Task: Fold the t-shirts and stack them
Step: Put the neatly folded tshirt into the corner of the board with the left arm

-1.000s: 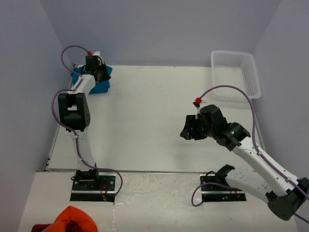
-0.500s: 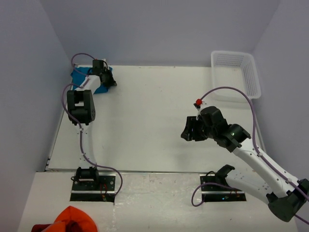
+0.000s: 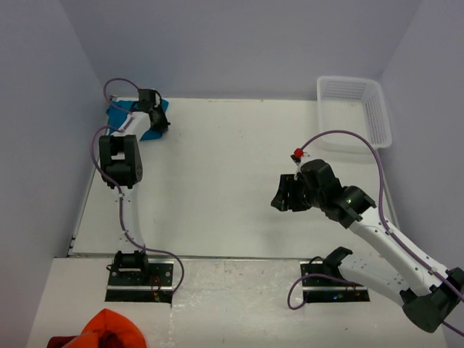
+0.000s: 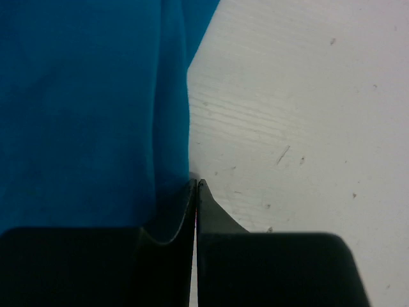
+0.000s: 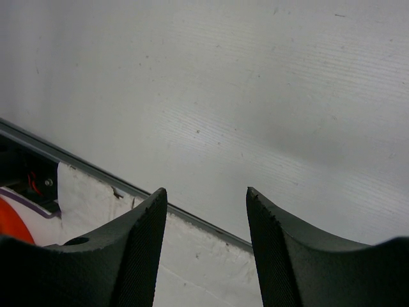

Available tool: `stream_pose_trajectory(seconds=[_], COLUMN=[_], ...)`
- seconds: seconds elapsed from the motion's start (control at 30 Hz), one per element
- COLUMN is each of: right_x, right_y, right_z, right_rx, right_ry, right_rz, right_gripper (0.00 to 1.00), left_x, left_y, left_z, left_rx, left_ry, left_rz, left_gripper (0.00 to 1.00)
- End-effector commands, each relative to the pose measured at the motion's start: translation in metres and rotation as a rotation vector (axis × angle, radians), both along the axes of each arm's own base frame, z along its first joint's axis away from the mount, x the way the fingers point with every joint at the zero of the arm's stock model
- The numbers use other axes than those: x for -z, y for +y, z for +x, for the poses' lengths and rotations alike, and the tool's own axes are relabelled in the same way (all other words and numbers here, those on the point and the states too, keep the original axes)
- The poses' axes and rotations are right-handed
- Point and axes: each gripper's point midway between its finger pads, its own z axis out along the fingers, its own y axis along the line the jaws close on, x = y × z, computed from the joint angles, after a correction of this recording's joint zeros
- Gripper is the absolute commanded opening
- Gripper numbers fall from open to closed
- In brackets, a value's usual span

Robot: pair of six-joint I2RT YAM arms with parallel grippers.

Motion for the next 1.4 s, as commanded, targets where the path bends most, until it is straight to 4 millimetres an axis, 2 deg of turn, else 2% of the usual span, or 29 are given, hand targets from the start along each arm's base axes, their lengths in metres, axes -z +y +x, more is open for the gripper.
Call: stream_pose_trajectory(seconds=[0.0,0.17,0.53,0.6,0.73,0.77,0.83,0.87,0.9,0.97,1.0,1.03,1.07,1.1,1.13,1.17,1.2,1.23,1.27,1.3,1.33,1.37], right_x=[-0.010,-0.013,-0.009,-0.008,-0.002,-0.002,0.001,0.000,0.001,0.001,0.002,0.001,0.000,-0.002,-0.006,-0.007,-0.012,-0.015,-0.017,-0.022,-0.022,-0.026], right_y=[0.007,0.010,0.005,0.006,0.007,0.007,0.010,0.011,0.012,0.012,0.013,0.014,0.015,0.015,0.015,0.015,0.016,0.016,0.015,0.013,0.010,0.008], right_z=[0.003,0.002,-0.001,-0.001,0.001,0.001,0.003,0.004,0.005,0.006,0.006,0.007,0.007,0.008,0.009,0.009,0.009,0.008,0.009,0.011,0.015,0.017], right_rx=[-0.007,-0.018,-0.007,-0.007,-0.010,-0.011,-0.017,-0.018,-0.020,-0.019,-0.027,-0.028,-0.028,-0.028,-0.028,-0.026,-0.032,-0.035,-0.034,-0.026,-0.008,0.001], right_ry=[-0.019,-0.022,-0.016,-0.016,-0.009,-0.009,-0.012,-0.018,-0.020,-0.025,-0.025,-0.025,-0.029,-0.037,-0.048,-0.054,-0.072,-0.088,-0.096,-0.113,-0.130,-0.145], right_rz=[0.036,0.048,0.040,0.042,0.032,0.032,0.039,0.046,0.046,0.047,0.046,0.047,0.047,0.047,0.050,0.050,0.055,0.062,0.057,0.053,0.036,0.031], right_gripper=[0.54,0.54,0.54,0.54,0.54,0.55,0.55,0.55,0.56,0.56,0.58,0.59,0.60,0.61,0.62,0.62,0.63,0.64,0.65,0.67,0.70,0.70], left_x=[-0.004,-0.003,-0.002,-0.003,-0.007,-0.006,-0.022,-0.034,-0.040,-0.063,-0.067,-0.074,-0.090,-0.097,-0.103,-0.114,-0.120,-0.115,-0.143,-0.149,-0.147,-0.182], left_y=[0.028,0.040,0.062,0.062,0.049,0.039,0.020,0.003,-0.010,-0.034,-0.053,-0.061,-0.067,-0.089,-0.098,-0.105,-0.124,-0.130,-0.150,-0.159,-0.163,-0.187], left_z=[-0.028,-0.039,-0.027,-0.026,-0.020,-0.017,-0.014,-0.013,-0.014,-0.017,-0.021,-0.023,-0.025,-0.030,-0.034,-0.042,-0.051,-0.063,-0.076,-0.087,-0.099,-0.119], left_rx=[-0.054,-0.081,-0.121,-0.115,-0.057,-0.016,0.052,0.113,0.154,0.234,0.286,0.306,0.320,0.356,0.367,0.376,0.398,0.391,0.411,0.413,0.397,0.431], left_ry=[0.084,0.106,0.119,0.113,0.080,0.056,-0.006,-0.061,-0.091,-0.172,-0.200,-0.216,-0.249,-0.256,-0.264,-0.285,-0.287,-0.276,-0.326,-0.342,-0.366,-0.439], left_rz=[0.138,0.181,0.228,0.212,0.155,0.114,0.047,-0.018,-0.049,-0.124,-0.173,-0.192,-0.205,-0.227,-0.238,-0.243,-0.259,-0.250,-0.251,-0.246,-0.218,-0.208], left_gripper=[0.00,0.00,0.00,0.00,0.00,0.00,0.00,0.01,0.05,0.15,0.18,0.20,0.21,0.22,0.22,0.22,0.22,0.23,0.25,0.35,0.40,0.47])
